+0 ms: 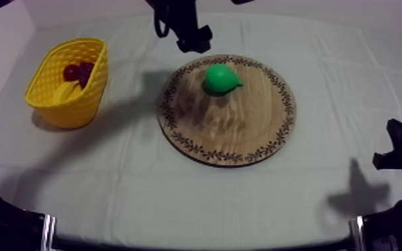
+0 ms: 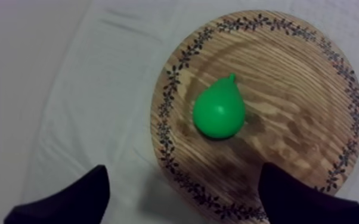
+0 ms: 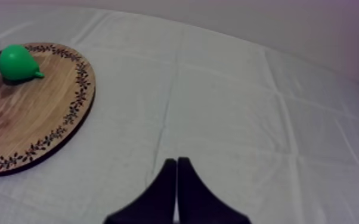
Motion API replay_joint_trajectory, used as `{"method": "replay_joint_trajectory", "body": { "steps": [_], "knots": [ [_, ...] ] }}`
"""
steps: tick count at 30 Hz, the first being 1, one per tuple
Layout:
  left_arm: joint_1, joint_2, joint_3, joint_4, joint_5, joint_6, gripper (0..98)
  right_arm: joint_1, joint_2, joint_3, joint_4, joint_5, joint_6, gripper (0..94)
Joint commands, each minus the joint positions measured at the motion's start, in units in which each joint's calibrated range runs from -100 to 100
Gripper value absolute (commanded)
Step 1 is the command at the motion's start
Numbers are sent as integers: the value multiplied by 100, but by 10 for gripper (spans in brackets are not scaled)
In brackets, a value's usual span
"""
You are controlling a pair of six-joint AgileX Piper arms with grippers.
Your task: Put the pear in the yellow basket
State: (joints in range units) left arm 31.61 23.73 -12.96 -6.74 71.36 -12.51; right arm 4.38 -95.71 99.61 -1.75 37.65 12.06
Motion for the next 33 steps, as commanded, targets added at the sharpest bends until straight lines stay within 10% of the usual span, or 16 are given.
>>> {"method": "replay_joint_trajectory", "body": {
  "steps": [1,33],
  "knots": [
    [5,184,-57,0,-6,10,926,-1,-5,5,2,2,2,3],
    [152,2795,-1438,-18,-565,3,857,-1,-5,5,2,2,2,3]
  ]
}}
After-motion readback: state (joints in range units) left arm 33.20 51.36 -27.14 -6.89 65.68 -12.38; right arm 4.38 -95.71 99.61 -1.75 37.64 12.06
